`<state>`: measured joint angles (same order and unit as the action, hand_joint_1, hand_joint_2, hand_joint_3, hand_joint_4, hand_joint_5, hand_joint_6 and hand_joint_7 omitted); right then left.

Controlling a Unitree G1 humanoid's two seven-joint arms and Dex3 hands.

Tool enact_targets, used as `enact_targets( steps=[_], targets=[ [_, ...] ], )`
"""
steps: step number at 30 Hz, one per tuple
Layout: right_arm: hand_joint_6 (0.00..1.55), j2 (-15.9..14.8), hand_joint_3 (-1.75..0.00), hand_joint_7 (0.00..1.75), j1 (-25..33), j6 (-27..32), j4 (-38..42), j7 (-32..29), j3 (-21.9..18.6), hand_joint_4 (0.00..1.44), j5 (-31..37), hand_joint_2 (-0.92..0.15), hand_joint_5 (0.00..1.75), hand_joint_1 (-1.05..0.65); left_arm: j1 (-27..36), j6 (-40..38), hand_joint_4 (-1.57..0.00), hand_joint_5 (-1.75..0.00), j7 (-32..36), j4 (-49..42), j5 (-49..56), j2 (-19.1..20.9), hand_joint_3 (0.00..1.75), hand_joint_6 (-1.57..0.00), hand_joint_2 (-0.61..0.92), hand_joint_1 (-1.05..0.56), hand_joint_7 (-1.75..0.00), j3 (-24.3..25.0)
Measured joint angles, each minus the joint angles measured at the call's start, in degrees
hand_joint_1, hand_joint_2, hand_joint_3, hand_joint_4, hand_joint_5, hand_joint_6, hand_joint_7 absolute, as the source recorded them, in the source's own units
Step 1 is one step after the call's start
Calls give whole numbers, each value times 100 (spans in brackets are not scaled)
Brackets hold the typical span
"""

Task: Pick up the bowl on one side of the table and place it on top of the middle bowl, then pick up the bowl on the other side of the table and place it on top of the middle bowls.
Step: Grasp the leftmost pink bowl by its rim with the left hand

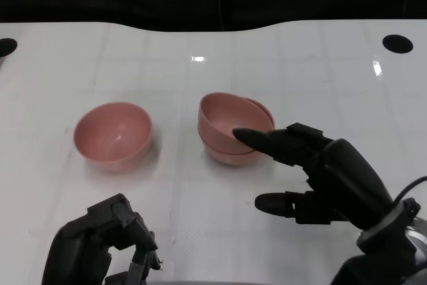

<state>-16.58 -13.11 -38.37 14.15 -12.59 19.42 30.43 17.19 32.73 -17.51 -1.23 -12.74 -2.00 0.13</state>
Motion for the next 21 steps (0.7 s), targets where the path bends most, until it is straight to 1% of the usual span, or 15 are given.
enact_targets(
  steps=[3,6,7,8,9,10,11,12,13,15,16,18,20,21],
  targets=[
    [61,2,-10,44,249,-354,-20,-5,-152,40,-226,-92,105,-34,-16,14,-89,-163,-1,-26,-39,-7,125,-87,46,-10,-138,10],
    [67,32,-11,49,536,-621,-49,25,-276,48,-545,-92,108,-26,-16,60,-90,-163,-2,-70,-66,-13,126,-88,45,-12,-138,13],
    [68,42,-15,54,632,-710,-57,39,-334,51,-650,-91,109,-22,-12,60,-90,-163,-2,-74,-63,-12,126,-87,44,-13,-138,12],
    [67,43,-21,59,697,-782,-61,60,-366,53,-735,-89,110,-20,-7,59,-90,-163,-1,-74,-61,-10,126,-87,44,-13,-138,12],
    [67,45,-34,64,758,-850,-74,83,-400,55,-794,-82,111,-19,-6,59,-89,-163,-1,-74,-58,-8,126,-87,44,-13,-138,10],
    [67,53,-57,70,823,-918,-94,102,-445,58,-841,-71,112,-18,-6,59,-88,-164,-1,-73,-57,-7,127,-86,43,-13,-139,8],
    [70,67,-66,72,895,-958,-139,113,-507,62,-865,-67,114,-18,-4,59,-88,-164,-1,-73,-55,-7,128,-86,42,-13,-140,7],
    [72,90,-68,73,961,-1016,-184,112,-566,64,-878,-66,115,-19,-5,60,-88,-165,-2,-80,-57,-7,129,-86,42,-12,-140,7],
    [76,121,-65,76,1027,-1071,-218,107,-604,68,-888,-69,117,-21,-9,67,-89,-164,-4,-98,-65,-9,130,-87,41,-12,-139,7],
    [79,196,-59,79,1189,-1184,-283,103,-661,72,-897,-73,120,-23,-15,118,-89,-164,-24,-159,-91,-23,131,-88,42,-11,-139,5],
    [80,236,-58,80,1281,-1217,-321,107,-698,73,-923,-74,121,-22,-10,154,-89,-164,-41,-180,-100,-31,130,-88,42,-11,-140,-1],
    [81,279,-76,86,1405,-1282,-357,147,-749,73,-1042,-62,126,-17,1,169,-89,-163,-56,-185,-115,-31,124,-88,44,-14,-139,-8],
    [84,324,-96,86,1444,-1346,-360,224,-771,75,-1180,-50,126,-13,1,141,-89,-163,-56,-184,-136,-26,118,-87,46,-14,-139,-9],
    [84,341,-101,86,1469,-1355,-360,262,-777,75,-1237,-47,126,-13,1,121,-89,-163,-56,-184,-136,-24,117,-87,47,-14,-139,-10]
  ],
)
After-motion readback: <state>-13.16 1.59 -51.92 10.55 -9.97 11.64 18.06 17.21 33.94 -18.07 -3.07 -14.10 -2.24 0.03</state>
